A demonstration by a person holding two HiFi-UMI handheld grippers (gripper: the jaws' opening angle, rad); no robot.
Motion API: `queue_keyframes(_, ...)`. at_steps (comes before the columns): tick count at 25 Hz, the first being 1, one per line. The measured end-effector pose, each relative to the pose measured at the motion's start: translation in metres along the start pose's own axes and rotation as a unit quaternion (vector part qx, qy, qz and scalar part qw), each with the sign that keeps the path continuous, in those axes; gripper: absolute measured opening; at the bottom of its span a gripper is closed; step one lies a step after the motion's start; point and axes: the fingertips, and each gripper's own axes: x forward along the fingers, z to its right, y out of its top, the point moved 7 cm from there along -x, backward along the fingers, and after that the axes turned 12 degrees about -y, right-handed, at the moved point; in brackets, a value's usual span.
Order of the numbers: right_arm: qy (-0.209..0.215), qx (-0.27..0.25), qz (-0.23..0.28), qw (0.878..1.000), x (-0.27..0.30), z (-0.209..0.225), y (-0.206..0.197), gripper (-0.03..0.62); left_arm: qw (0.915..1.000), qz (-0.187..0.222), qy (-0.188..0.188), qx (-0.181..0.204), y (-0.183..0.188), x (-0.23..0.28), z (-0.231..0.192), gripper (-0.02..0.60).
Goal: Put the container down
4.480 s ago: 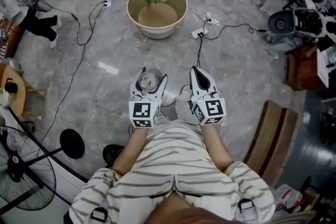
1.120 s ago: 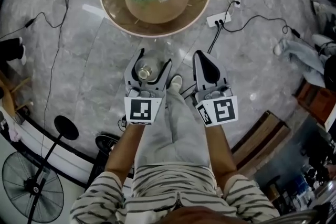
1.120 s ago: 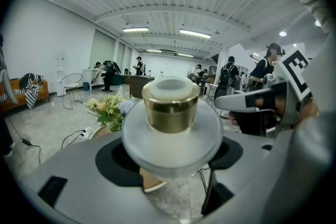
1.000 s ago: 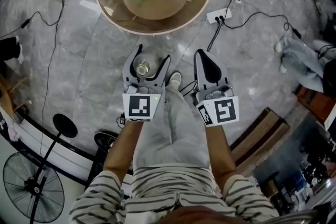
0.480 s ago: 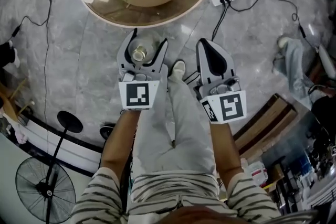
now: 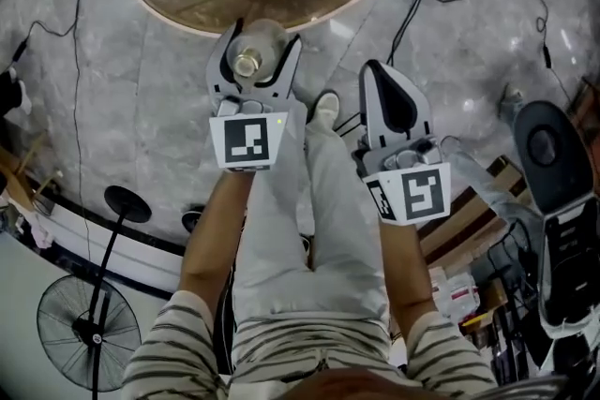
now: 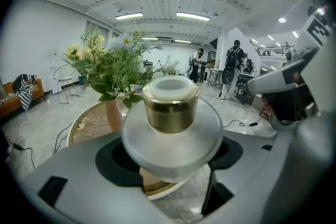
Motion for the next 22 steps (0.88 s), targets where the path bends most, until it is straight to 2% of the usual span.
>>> queue_keyframes(10,-0.011,0.009,-0.014,1.000,0.020,0.005,-0.032,0.009,0.9998,-0.015,0.008,-0.010,-0.045,0.041,-0.018,0.328)
queue_keyframes(22,-0.011,0.019,-0.032,0.999,0.032,0.000,-0.055,0.008,0.9986,-0.047,0.025,0.005,-0.077,0.075,-0.042,0.330)
